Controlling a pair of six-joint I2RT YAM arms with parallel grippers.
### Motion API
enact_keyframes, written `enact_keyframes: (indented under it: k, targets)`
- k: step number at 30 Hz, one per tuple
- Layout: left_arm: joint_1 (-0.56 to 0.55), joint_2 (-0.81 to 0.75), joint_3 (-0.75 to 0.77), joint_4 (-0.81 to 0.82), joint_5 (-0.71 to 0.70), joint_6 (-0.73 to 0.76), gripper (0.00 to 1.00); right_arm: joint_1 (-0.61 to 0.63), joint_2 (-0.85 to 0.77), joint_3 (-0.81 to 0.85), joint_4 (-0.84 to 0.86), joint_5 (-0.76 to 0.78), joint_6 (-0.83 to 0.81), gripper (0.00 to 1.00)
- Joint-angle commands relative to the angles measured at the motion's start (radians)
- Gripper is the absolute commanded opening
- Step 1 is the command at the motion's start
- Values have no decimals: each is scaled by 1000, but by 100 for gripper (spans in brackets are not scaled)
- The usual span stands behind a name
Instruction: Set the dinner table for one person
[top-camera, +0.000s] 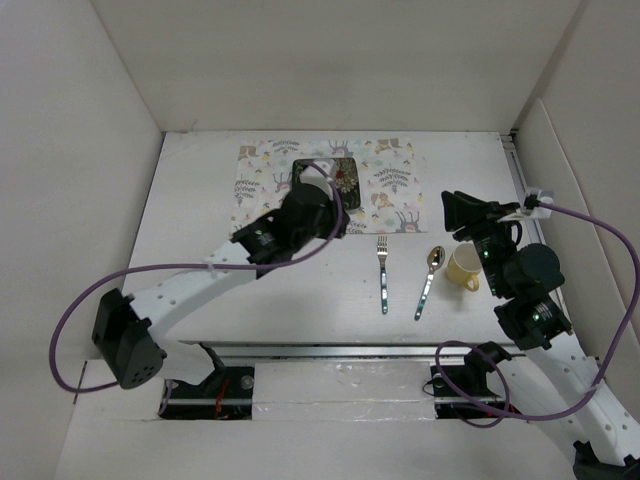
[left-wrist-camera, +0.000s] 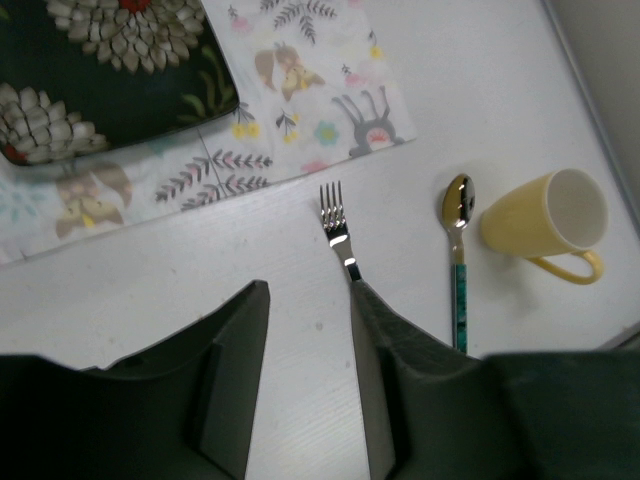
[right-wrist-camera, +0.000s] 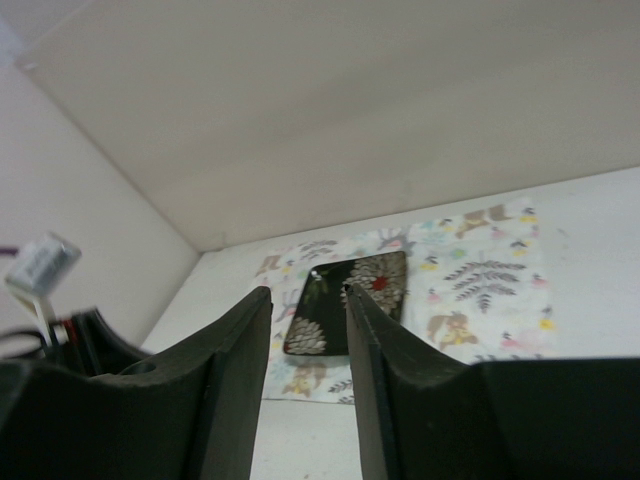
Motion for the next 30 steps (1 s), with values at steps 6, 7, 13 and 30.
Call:
enact_keyframes:
  k: [6,7,13,30]
  targets:
    - [-383,420,133,-90,-486,-241,46,-171,-71,-70,-155,34,-66,44]
    - [-392,439,139,-69,-478,-278,45,-188,-74,-76,-150,-4,-62,44]
    - [-392,497,109,63,-437,-346,46,-295,-99,-122,-126,-121,-33,44]
    - [-392,750,247,-6,-521,-407,35,-334,-93,-144,-83,-232,-20,43]
